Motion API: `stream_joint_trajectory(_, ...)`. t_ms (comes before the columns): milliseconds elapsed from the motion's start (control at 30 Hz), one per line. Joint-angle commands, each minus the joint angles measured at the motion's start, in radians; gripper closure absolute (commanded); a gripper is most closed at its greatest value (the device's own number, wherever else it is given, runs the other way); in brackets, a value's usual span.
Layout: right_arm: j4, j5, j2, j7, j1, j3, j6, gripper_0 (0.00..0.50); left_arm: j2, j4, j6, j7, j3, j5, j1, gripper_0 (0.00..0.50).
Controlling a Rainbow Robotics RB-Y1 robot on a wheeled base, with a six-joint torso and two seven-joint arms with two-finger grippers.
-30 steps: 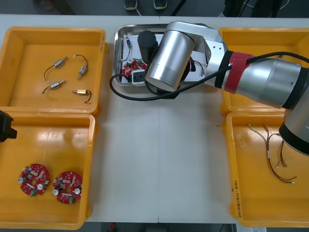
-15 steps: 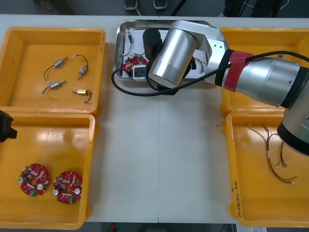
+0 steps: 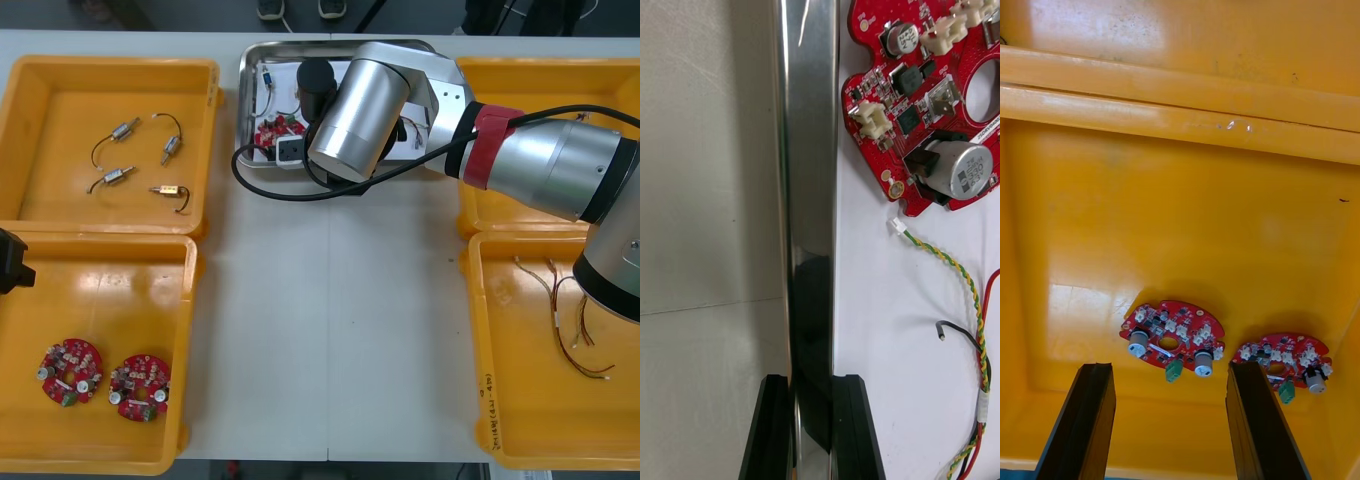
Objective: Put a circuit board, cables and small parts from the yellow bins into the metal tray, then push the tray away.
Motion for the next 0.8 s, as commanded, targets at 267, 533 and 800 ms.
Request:
stream_joint_trajectory(267, 0.005, 0.003, 0.017, 0.014, -0.060, -0.001, -0.008, 0.194, 0.044, -0.030, 0.006, -0.088, 0.031, -0.001, 0.016, 0.069)
stream_joint_trajectory(533, 0.003, -0.057, 0.017, 0.004, -0.062, -0.066, 0.071, 0.032, 0.044, -0.030, 0.006, -0.088, 0.031, -0.001, 0.016, 0.067)
stream_joint_trajectory(800, -0.078, -0.063, 0.017, -0.011, -0.057, -0.185, 0.265, 0.012, 0.044, -0.030, 0.006, -0.088, 0.031, -0.001, 0.016, 0.068)
